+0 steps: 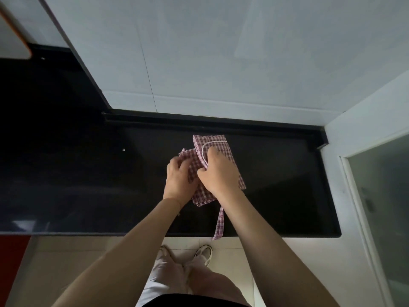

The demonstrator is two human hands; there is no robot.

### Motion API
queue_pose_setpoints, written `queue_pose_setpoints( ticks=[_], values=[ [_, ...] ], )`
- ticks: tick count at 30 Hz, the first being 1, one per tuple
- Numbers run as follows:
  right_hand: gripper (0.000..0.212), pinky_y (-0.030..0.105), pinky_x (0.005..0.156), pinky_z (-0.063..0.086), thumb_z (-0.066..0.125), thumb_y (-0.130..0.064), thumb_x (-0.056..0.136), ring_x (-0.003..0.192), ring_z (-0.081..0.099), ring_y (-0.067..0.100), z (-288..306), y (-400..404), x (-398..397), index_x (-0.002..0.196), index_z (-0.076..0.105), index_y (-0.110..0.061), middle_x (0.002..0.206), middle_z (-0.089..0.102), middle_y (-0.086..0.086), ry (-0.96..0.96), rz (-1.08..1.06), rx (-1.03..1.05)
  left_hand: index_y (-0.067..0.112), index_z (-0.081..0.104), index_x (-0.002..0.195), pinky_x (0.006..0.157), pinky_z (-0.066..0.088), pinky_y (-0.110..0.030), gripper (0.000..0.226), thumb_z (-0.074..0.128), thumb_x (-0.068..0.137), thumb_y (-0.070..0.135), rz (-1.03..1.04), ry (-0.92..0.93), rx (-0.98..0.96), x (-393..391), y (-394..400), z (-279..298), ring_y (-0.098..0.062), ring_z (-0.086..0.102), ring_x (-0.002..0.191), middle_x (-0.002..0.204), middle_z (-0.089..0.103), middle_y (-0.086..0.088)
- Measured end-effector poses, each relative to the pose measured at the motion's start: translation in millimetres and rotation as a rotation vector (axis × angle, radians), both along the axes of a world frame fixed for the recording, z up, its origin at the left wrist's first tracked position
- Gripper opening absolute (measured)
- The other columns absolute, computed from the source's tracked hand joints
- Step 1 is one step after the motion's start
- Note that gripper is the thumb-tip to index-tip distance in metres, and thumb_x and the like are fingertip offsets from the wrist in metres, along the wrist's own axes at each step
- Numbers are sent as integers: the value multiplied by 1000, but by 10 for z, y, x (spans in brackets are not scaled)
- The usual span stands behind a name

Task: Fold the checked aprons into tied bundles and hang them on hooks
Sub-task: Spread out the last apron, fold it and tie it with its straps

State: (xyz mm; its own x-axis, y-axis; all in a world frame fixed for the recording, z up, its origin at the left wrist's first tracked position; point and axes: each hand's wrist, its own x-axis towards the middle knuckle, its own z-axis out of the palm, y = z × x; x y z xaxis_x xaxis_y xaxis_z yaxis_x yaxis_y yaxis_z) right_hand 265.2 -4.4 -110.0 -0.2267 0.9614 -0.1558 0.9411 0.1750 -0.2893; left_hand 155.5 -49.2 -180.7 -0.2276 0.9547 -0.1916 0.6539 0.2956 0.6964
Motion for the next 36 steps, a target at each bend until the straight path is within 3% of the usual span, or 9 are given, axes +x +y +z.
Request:
queue_pose_setpoints(
  ticks=[6, 8, 10, 13, 19, 23, 30, 33, 36],
  values=[
    [30, 26, 67, 51, 63, -26, 93, 80, 58, 11, -220, -138, -129, 118, 49, -18, 104, 58, -2, 49, 84, -74, 18, 63, 118, 96, 46, -31, 27, 62, 91, 15, -117, 9, -154, -169, 60, -5, -23, 54, 110, 117, 53, -4],
    [27, 28, 70, 52, 63, -30, 93, 83, 57, 10, -348, -176, -86, 115, 51, -20, 106, 57, -3, 92, 126, -177, 18, 65, 113, 96, 46, -29, 23, 55, 94, 9, 31, -30, -131, -244, 75, 10, -22, 55, 111, 118, 54, -5],
    [19, 24, 68, 46, 60, -31, 94, 83, 56, 9, -392, -163, -17, 109, 54, -23, 103, 55, -7, 157, 126, -292, 13, 62, 123, 102, 44, -34, 35, 49, 92, 4, 223, 31, 8, -291, 37, 60, -24, 50, 119, 127, 52, -8],
    [15, 26, 70, 47, 50, -20, 99, 80, 59, 8, -355, -50, 86, 104, 64, -22, 100, 62, -6, 377, -4, -438, 9, 58, 129, 110, 39, -48, 43, 42, 90, 13, -55, 230, 285, -197, 53, 120, -29, 45, 131, 135, 54, -11],
    [23, 39, 92, 55, 54, -5, 90, 108, 60, 22, -523, 4, 385, 110, 66, -7, 111, 65, 8, 230, 5, 343, 7, 27, 154, 125, -3, -42, 58, 20, 99, 26, -418, 489, 107, 146, 197, 144, -26, 3, 154, 164, 18, -12],
    [46, 43, 122, 26, 39, -17, 102, 149, 30, 25, -709, 108, 385, 147, 46, -8, 154, 43, 11, 176, 204, 261, 10, 0, 158, 125, -2, -45, 71, 11, 99, 49, -551, 623, 54, 185, 186, -10, -24, -9, 153, 166, -2, -10],
    [60, 44, 126, 6, 12, -44, 106, 154, -4, 16, -1035, 96, 531, 160, 8, -20, 168, 3, 1, -47, 239, 57, 32, -20, 155, 123, -9, -49, 85, 1, 86, 79, -567, 624, -77, -183, 155, -327, -18, -23, 150, 163, -24, 0],
    [63, 42, 125, 14, 22, -43, 106, 154, 7, 23, -1006, 85, 537, 160, 9, -13, 167, 9, 9, 60, -54, -1, 34, -21, 154, 123, -9, -49, 86, 3, 85, 80, -537, 601, -54, -163, 157, -356, -17, -23, 149, 161, -26, 1],
    [59, 38, 113, 37, 43, -42, 103, 139, 39, 24, -859, 144, 523, 152, 33, -10, 152, 39, 11, 67, -150, -30, 34, -22, 153, 123, -9, -49, 86, 3, 85, 80, -525, 598, -42, -163, 146, -376, -19, -21, 150, 161, -25, 0]
  ],
)
